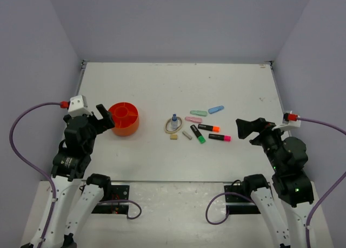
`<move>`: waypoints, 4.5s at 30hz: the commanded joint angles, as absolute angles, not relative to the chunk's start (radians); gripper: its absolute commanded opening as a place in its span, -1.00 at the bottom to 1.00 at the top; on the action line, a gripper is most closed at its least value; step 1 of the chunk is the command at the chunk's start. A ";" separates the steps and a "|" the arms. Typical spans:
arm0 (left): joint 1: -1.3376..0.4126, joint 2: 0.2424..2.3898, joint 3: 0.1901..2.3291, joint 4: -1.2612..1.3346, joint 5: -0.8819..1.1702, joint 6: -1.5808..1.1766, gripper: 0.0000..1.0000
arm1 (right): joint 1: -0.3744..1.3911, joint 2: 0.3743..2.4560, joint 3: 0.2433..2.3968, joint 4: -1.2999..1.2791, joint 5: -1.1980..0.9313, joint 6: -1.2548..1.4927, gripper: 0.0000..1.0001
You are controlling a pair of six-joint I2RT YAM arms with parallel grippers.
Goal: Sort the stationery into containers
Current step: Pick up the stationery from the center of the board, then place the stationery in the storage box.
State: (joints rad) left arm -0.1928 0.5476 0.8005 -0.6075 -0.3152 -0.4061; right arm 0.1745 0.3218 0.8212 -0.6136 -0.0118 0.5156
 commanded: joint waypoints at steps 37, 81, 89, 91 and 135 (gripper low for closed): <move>-0.842 1.690 1.317 -0.431 -0.374 -0.467 0.48 | 0.172 0.347 0.839 -0.701 -0.121 0.488 0.98; -0.433 1.216 1.341 -0.737 -0.700 -0.472 -1.00 | 0.173 0.372 0.815 -0.660 -0.151 0.483 0.97; -0.278 1.190 1.290 -0.700 -0.586 -0.443 -1.00 | 0.178 0.370 0.816 -0.663 -0.155 0.482 0.98; -0.254 1.212 1.278 -0.694 -0.557 -0.452 -1.00 | 0.179 0.367 0.813 -0.661 -0.157 0.483 0.97; -0.211 1.217 1.091 -0.600 -0.502 -0.526 -1.00 | 0.190 0.377 0.801 -0.650 -0.177 0.486 0.98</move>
